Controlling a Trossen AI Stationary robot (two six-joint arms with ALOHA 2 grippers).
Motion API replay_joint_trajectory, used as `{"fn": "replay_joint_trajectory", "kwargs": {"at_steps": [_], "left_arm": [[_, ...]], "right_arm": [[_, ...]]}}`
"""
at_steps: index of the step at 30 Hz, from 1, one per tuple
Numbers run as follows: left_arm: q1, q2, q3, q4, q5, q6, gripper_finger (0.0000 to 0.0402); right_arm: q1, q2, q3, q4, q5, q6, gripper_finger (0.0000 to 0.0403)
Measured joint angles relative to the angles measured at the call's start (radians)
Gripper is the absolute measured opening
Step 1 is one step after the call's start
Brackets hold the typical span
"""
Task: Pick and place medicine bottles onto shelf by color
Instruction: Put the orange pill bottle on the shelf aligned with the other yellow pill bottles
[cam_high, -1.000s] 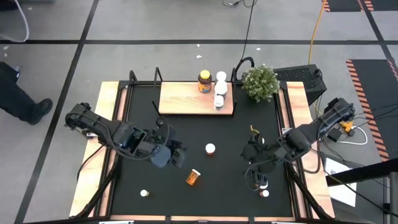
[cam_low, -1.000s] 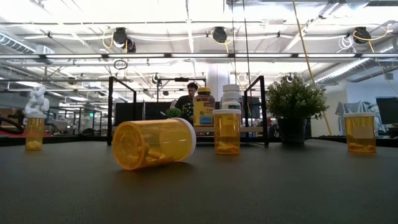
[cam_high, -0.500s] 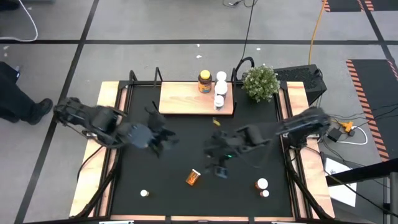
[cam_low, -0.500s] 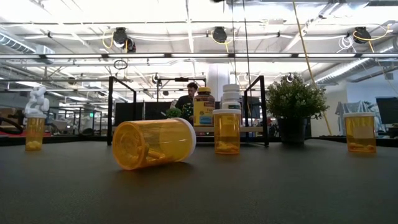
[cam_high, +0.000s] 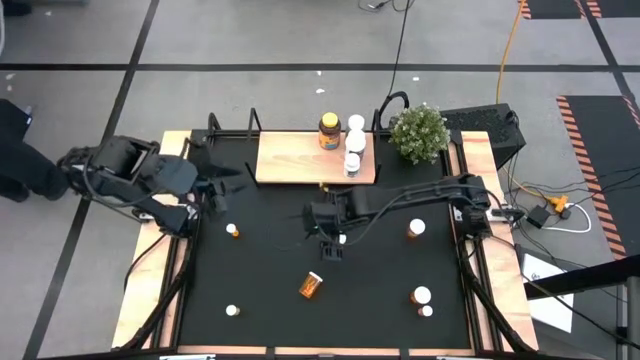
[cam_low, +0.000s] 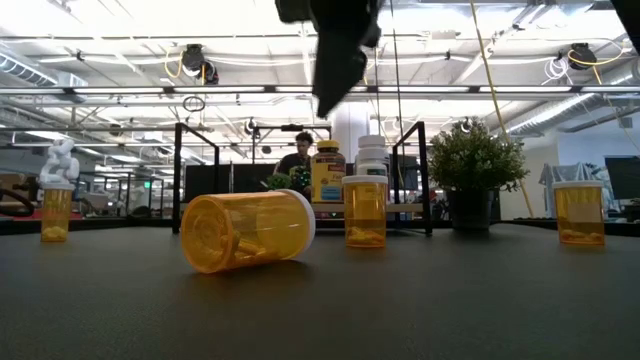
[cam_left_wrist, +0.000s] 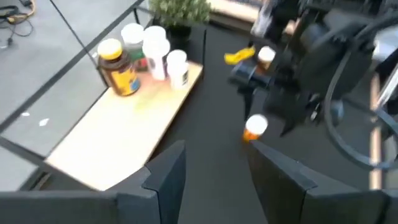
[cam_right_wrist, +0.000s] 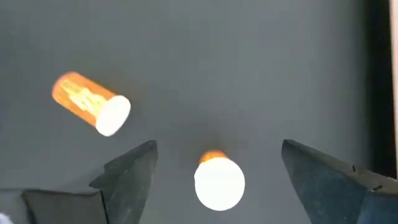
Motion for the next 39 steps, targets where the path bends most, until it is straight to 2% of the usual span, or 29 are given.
{"fn": "replay_joint_trajectory", "kwargs": {"at_steps": [4,8,15,20,30,39], "left_arm": [[0.058,0.000,0.000,-0.053,0.045,0.083,0.0172],[0.102,0.000,0.000,-0.059,0.079,0.136,0.0172],[0.186,0.009,-0.004,-0.055,0.109,0.215,0.0172],[0.248,0.007,-0.069,-0.017,0.111,0.267,0.0172],[0.391,0.007,-0.178,0.002,0.128,0.314,0.0172],[0.454,0.007,-0.192,-0.001,0.171,0.324,0.0172]], "right_arm": [[0.000,0.001,-0.068,-0.021,-0.004,0.010,0.0338],[0.006,-0.002,-0.129,-0.022,-0.057,-0.007,0.0338],[0.007,0.000,-0.184,-0.020,-0.039,-0.044,0.0338],[0.005,0.000,-0.186,0.032,0.003,-0.136,0.0338],[-0.025,-0.001,-0.202,0.071,-0.022,-0.199,0.0338],[-0.024,-0.001,-0.291,0.120,-0.029,-0.208,0.0338]]}}
